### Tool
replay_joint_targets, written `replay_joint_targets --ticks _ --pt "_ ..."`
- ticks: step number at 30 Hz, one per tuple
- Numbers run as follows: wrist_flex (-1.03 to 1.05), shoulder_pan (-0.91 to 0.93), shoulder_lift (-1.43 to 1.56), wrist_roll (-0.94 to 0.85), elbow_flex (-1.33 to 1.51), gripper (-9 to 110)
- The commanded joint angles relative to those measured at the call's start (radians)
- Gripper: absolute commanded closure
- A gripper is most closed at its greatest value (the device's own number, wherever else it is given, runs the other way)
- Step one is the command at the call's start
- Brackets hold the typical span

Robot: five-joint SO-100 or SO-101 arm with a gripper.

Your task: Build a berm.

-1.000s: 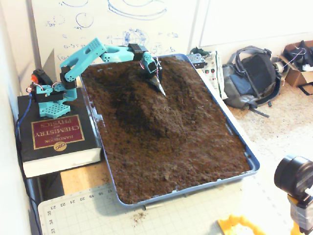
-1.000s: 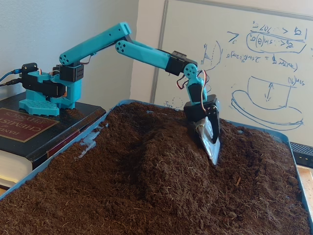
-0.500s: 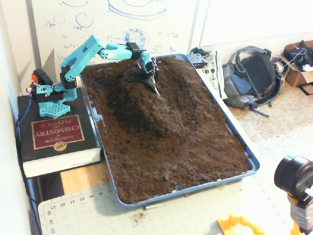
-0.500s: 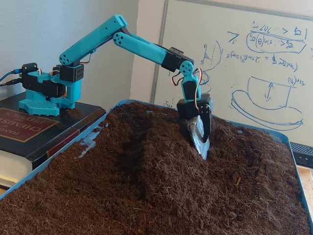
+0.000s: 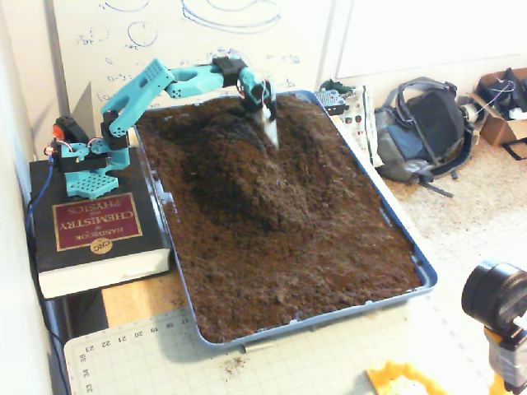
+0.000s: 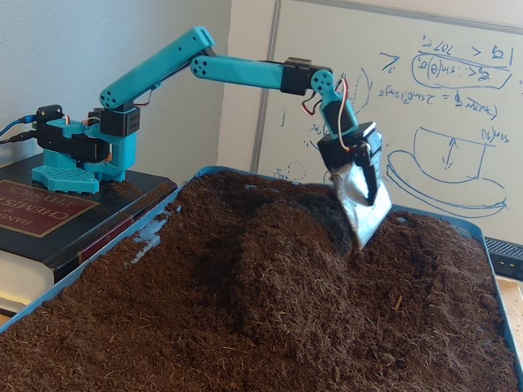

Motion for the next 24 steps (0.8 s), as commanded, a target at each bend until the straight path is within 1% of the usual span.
replay_joint_targets --ticks 1,5,9,15,24 --pt "-0.089 -0.054 -0.074 0.023 -0.258 101" --pt "-0.302 -0.080 -0.301 0.014 -0.411 101" --pt "-0.454 -0.115 -0.430 -0.031 -0.434 101" --pt "-0.382 -0.120 -0.436 -0.156 -0.339 101" --pt "-0.179 -0.123 -0.256 -0.169 -0.127 101"
